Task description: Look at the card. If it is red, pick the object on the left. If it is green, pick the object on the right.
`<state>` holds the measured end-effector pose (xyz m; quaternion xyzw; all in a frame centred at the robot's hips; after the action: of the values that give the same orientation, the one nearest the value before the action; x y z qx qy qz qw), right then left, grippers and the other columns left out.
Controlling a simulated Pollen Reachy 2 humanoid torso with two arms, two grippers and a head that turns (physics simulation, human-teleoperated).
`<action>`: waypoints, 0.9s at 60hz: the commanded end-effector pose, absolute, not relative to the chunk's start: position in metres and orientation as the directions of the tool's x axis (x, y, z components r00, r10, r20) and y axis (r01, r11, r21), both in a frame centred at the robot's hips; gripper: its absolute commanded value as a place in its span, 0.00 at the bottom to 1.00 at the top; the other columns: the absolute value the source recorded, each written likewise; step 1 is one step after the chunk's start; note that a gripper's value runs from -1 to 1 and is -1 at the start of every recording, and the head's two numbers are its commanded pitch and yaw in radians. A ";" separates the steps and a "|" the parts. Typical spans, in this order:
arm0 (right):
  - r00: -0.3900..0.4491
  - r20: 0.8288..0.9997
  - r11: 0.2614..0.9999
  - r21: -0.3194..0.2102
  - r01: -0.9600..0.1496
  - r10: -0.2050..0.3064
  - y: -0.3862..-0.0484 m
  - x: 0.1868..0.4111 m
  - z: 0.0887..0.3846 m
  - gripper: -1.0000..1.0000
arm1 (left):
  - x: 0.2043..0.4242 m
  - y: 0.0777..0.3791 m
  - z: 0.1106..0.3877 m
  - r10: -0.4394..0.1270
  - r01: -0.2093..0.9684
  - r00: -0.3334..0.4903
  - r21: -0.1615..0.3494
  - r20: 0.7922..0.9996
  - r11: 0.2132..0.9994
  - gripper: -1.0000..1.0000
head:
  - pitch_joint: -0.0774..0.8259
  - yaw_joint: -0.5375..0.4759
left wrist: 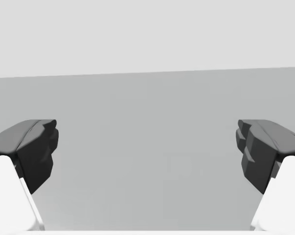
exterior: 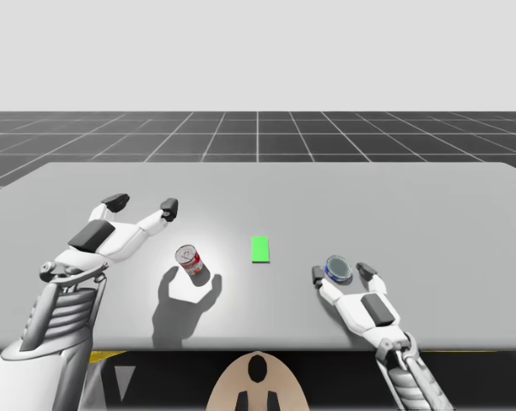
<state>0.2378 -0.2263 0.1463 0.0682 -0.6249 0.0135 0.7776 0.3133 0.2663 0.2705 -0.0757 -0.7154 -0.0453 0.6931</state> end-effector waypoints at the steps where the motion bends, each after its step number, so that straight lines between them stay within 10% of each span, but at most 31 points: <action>1: 0.259 0.956 0.982 0.164 -0.089 -0.136 -0.219 0.248 0.138 0.00 | 0.313 0.266 0.272 0.056 0.174 -0.028 -0.050 0.998 0.983 0.00 | 0.89 0.17; 14: 0.363 0.916 0.976 0.208 -0.069 -0.169 -0.221 0.255 0.134 0.00 | 0.312 0.266 0.272 0.058 0.176 -0.027 -0.052 0.998 0.983 0.00 | 0.88 0.17; 23: 0.361 0.922 0.981 0.177 -0.080 -0.136 -0.220 0.257 0.134 0.00 | 0.312 0.266 0.272 0.058 0.178 -0.025 -0.053 0.998 0.983 0.00 | 0.88 0.17; 30: 0.354 0.928 0.984 0.156 -0.084 -0.117 -0.220 0.256 0.134 0.32 | 0.312 0.265 0.271 0.057 0.179 -0.022 -0.052 0.998 0.983 0.00 | 0.87 0.16; 31: 0.349 0.930 0.985 0.154 -0.079 -0.118 -0.220 0.256 0.134 0.86 | 0.312 0.265 0.271 0.056 0.179 -0.021 -0.051 0.998 0.983 0.00 | 0.87 0.16; 33: 0.351 0.929 0.984 0.156 -0.082 -0.118 -0.220 0.256 0.135 0.98 | 0.312 0.264 0.271 0.056 0.179 -0.021 -0.051 0.998 0.982 0.00 | 0.87 0.16; 54: 0.358 0.928 0.986 0.144 -0.081 -0.107 -0.220 0.255 0.133 1.00 | 0.312 0.263 0.271 0.053 0.180 -0.019 -0.049 0.998 0.982 0.00 | 0.73 0.15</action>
<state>0.2582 -0.2262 0.1413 0.0734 -0.5777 -0.0003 0.8129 0.3116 0.2636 0.2713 -0.0818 -0.7126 -0.0448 0.6953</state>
